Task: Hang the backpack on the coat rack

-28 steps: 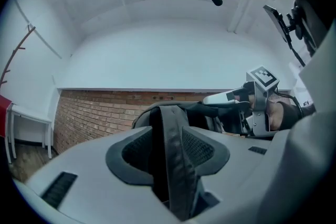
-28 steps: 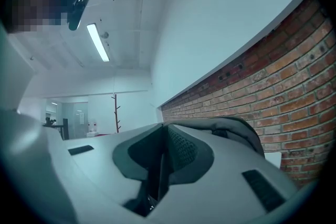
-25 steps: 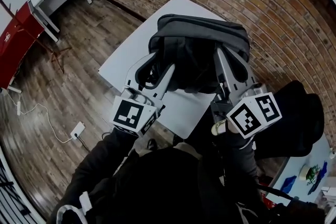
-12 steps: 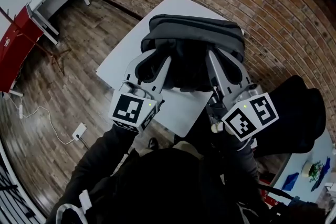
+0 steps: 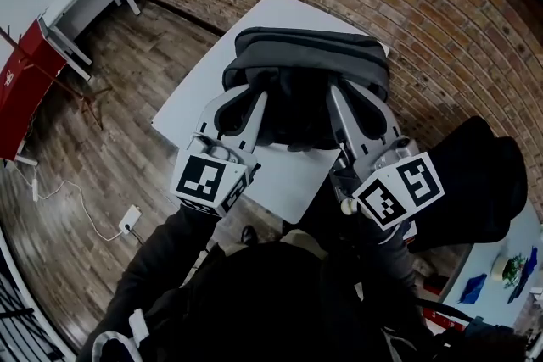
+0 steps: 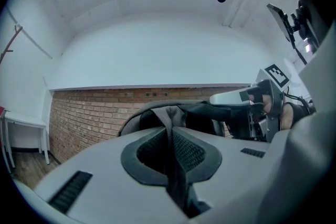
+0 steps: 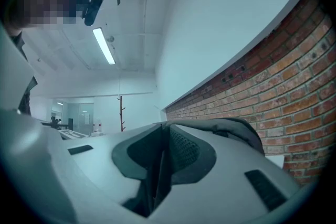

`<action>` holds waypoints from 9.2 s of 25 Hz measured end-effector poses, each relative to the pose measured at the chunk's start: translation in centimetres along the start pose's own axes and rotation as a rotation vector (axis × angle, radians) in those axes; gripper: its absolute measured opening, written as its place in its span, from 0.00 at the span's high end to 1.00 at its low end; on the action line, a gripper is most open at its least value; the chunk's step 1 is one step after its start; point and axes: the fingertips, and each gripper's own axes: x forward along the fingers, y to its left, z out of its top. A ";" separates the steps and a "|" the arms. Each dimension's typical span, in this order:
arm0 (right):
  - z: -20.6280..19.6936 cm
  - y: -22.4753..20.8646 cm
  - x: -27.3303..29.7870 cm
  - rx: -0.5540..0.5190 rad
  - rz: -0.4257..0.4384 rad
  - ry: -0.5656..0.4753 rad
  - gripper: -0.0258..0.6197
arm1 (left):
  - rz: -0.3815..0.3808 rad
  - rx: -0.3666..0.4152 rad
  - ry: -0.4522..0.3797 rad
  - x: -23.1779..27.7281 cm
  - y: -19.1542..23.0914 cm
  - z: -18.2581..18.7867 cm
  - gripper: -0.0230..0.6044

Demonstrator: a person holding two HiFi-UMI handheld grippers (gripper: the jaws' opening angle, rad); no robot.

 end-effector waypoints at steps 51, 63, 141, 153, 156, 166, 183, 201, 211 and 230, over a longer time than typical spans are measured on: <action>1.7 2.0 4.2 -0.619 0.095 -0.137 0.93 | 0.227 0.029 -0.073 -2.8 3.1 2.9 0.90; -0.5 16.1 9.6 -0.469 0.471 -0.230 0.93 | 0.635 0.108 -0.054 -17.9 8.9 5.8 0.90; -14.2 52.2 47.0 -0.233 0.950 -0.156 0.93 | 1.152 0.185 -0.049 -46.0 50.1 5.3 0.90; -17.2 56.0 55.1 -0.240 0.899 -0.152 0.93 | 1.123 0.131 -0.046 -48.0 59.9 3.6 0.90; -17.8 56.8 57.7 -0.237 0.888 -0.147 0.93 | 1.111 0.142 -0.036 -48.4 62.7 3.5 0.90; -18.2 59.9 64.7 -0.237 0.846 -0.169 0.93 | 1.069 0.150 -0.061 -49.3 70.5 4.8 0.90; -18.4 61.6 74.9 -0.227 0.830 -0.226 0.93 | 1.043 0.188 -0.060 -48.1 80.7 5.5 0.90; -21.1 60.6 91.2 -0.214 0.838 -0.198 0.93 | 1.062 0.163 -0.023 -43.6 96.2 3.5 0.90; -21.7 60.6 99.2 -0.213 0.881 -0.203 0.93 | 1.101 0.209 0.000 -42.0 103.5 3.3 0.90; -23.7 66.3 109.8 -0.220 0.901 -0.213 0.93 | 1.120 0.183 -0.046 -44.5 115.0 3.6 0.90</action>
